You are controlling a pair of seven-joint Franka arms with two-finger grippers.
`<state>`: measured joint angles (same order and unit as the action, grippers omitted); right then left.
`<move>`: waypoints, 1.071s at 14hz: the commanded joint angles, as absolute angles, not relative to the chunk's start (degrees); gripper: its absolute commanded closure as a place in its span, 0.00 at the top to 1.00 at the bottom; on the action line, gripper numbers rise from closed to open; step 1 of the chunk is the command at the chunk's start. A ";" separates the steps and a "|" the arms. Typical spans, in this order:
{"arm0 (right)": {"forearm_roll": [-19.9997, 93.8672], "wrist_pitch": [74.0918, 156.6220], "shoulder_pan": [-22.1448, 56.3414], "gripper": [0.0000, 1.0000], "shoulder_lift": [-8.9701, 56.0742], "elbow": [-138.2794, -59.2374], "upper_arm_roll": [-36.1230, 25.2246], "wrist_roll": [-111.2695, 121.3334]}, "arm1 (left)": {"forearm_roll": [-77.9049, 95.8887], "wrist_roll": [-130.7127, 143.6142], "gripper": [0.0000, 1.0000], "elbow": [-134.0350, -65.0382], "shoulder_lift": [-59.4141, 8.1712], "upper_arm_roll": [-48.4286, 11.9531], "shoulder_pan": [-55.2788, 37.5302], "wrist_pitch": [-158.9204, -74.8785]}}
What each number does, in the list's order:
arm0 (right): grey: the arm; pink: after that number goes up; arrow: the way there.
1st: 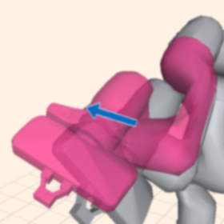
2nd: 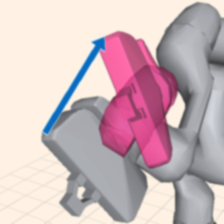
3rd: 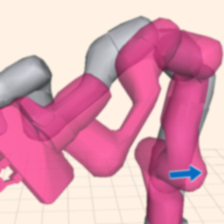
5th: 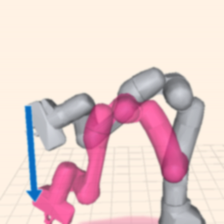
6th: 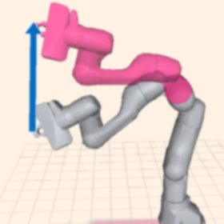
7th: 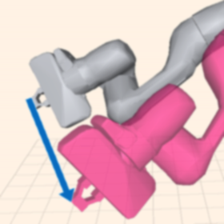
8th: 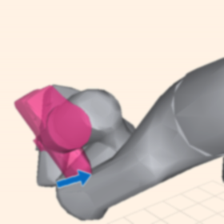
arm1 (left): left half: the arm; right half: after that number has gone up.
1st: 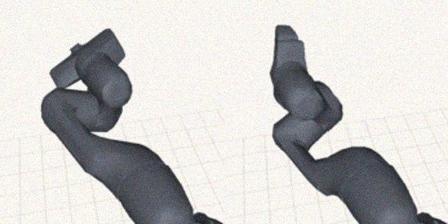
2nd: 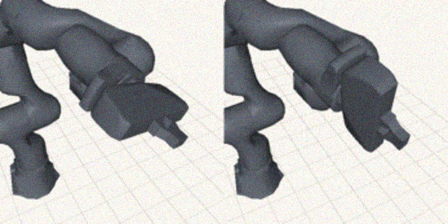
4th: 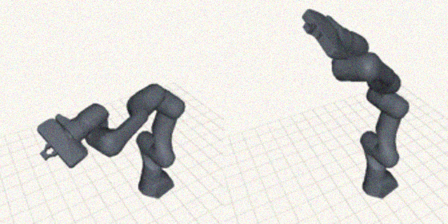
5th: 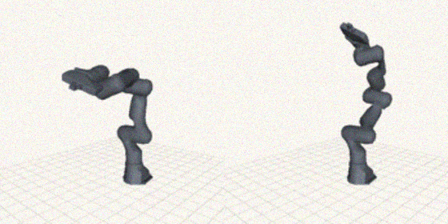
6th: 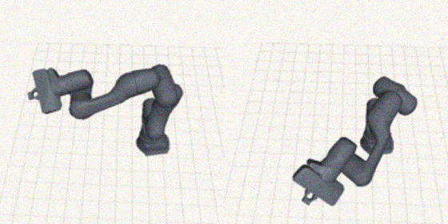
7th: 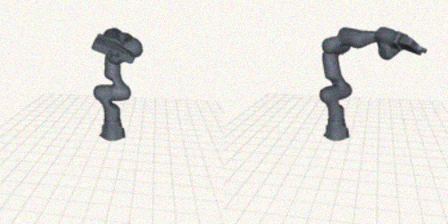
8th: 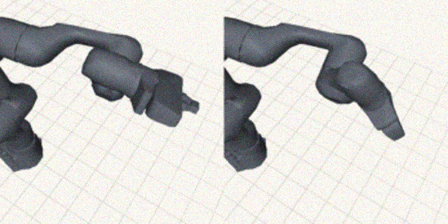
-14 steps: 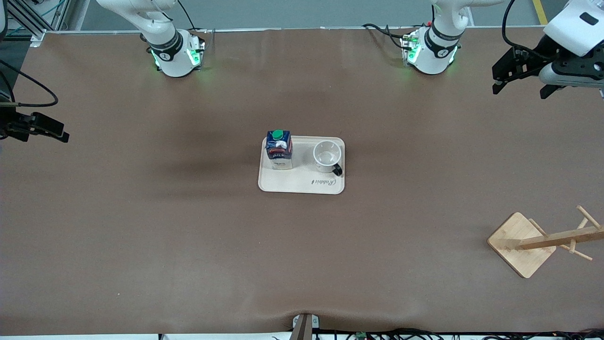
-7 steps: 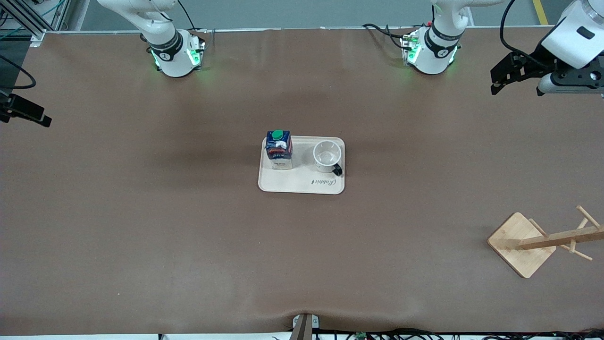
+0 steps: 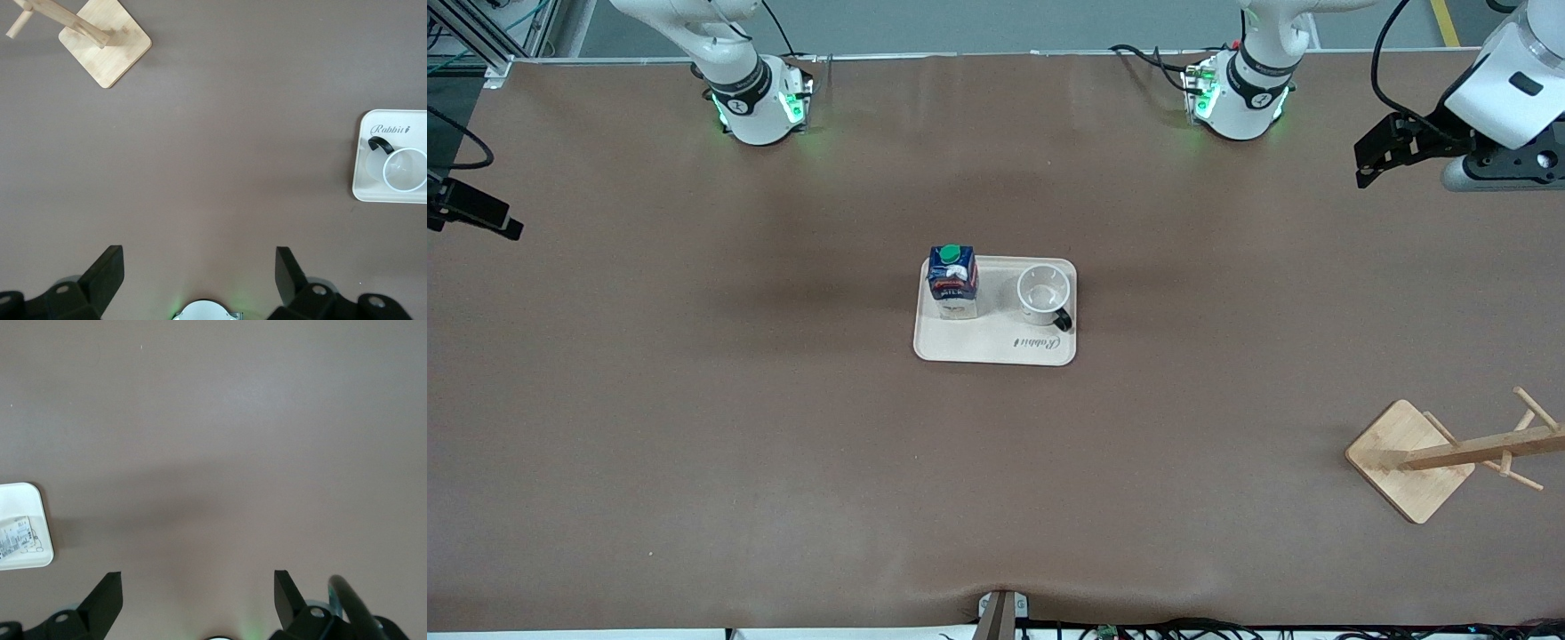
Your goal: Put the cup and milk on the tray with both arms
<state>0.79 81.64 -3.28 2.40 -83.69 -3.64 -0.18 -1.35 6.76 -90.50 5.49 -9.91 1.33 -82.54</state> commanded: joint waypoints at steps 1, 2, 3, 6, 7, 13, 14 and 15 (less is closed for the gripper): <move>0.97 81.47 -3.78 1.00 2.46 -83.32 -3.60 1.49 | -1.58 5.89 1.00 -89.39 5.80 -10.02 3.25 -81.47; 0.71 81.39 -3.78 1.00 2.46 -83.32 -3.60 1.23 | -1.67 5.80 1.00 -89.12 5.71 -10.02 3.25 -81.47; 0.53 81.30 -3.78 1.00 2.55 -83.32 -3.60 1.14 | -1.76 5.80 1.00 -89.03 5.54 -10.02 3.25 -81.47; 0.27 81.30 -3.52 1.00 2.55 -82.97 -3.52 1.14 | -2.19 5.89 1.00 -87.90 5.36 -10.02 3.43 -81.39; 0.52 81.47 -3.52 1.00 2.55 -82.97 -3.52 0.97 | -2.37 6.06 1.00 -87.72 5.27 -10.02 3.51 -81.47; 0.53 81.47 -3.96 1.00 2.81 -82.88 -3.60 1.23 | -2.37 6.68 1.00 -87.19 4.40 -9.93 3.43 -81.39; 0.44 81.39 -3.87 1.00 3.07 -82.36 -3.60 1.23 | -2.37 6.51 1.00 -87.27 4.39 -9.93 3.51 -81.30; 0.18 81.21 -3.78 1.00 3.25 -82.18 -3.60 1.14 | -2.37 6.59 1.00 -87.19 4.39 -9.93 3.52 -81.30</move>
<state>0.76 81.69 -3.44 2.45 -83.68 -3.82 0.47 -1.35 6.57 -88.41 4.92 -9.68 3.24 -82.47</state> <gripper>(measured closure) 0.000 0.000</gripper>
